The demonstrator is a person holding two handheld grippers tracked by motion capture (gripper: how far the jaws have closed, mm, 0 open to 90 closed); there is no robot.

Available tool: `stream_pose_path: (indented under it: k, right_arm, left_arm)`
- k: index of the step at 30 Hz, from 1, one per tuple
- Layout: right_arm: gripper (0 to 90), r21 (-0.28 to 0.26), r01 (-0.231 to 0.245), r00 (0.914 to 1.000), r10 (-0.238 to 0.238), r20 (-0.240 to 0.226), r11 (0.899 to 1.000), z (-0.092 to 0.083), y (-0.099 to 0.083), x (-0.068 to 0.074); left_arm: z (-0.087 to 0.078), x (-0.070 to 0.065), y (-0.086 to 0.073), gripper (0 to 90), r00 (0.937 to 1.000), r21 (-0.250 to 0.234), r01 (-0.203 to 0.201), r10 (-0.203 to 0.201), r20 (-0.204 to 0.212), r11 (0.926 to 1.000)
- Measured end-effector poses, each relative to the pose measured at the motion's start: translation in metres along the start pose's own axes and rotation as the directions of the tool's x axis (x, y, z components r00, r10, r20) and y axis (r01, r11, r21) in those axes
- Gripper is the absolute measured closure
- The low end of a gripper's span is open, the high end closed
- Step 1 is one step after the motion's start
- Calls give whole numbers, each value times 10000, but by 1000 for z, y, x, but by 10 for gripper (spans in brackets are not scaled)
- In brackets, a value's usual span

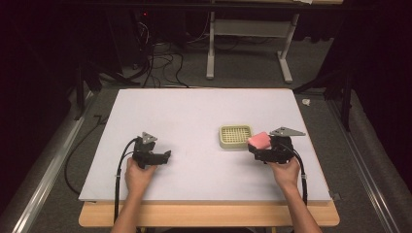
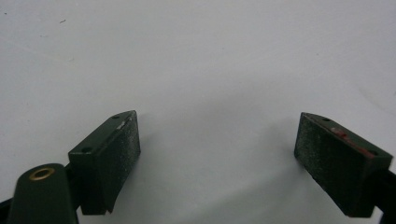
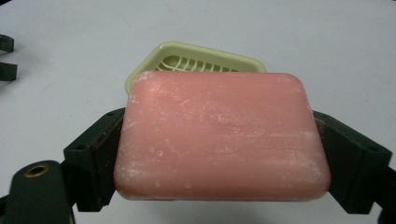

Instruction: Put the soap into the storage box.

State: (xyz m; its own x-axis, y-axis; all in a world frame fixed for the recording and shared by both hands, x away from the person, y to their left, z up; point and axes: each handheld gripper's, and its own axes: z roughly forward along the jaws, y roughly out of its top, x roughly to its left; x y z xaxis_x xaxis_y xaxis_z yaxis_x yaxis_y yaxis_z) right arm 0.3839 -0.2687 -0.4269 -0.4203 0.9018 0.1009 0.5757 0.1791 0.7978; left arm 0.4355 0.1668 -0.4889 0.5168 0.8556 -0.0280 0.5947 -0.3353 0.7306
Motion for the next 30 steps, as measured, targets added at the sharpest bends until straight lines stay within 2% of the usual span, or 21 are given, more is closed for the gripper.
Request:
stream_pose_path:
  k: [7, 11, 17, 24, 30]
  right_arm:
    - [139, 33, 6, 9999, -6, -142, 10000, 8, 8, 5]
    - [139, 188, 127, 9997, -123, -193, 9997, 14, 11, 8]
    - [139, 352, -2, 9997, 10, -231, 9994, 21, 17, 13]
    - [139, 582, 110, 9997, -97, -231, 9982, 29, 22, 21]
    - [139, 752, 137, 9996, -118, -259, 9971, 36, 26, 22]
  left_arm:
    - [0, 0, 0, 149, 10000, 0, 6, -6, 5, 10000]
    - [0, 0, 0, 149, 10000, 2, 10, -10, 4, 10000]
    - [0, 0, 0, 150, 10000, 0, -1, 1, -7, 10000]
    - [0, -1, 0, 151, 10000, -19, 11, -11, -46, 10000]
    - [0, -1, 0, 151, 10000, -25, -7, 7, -81, 10000]
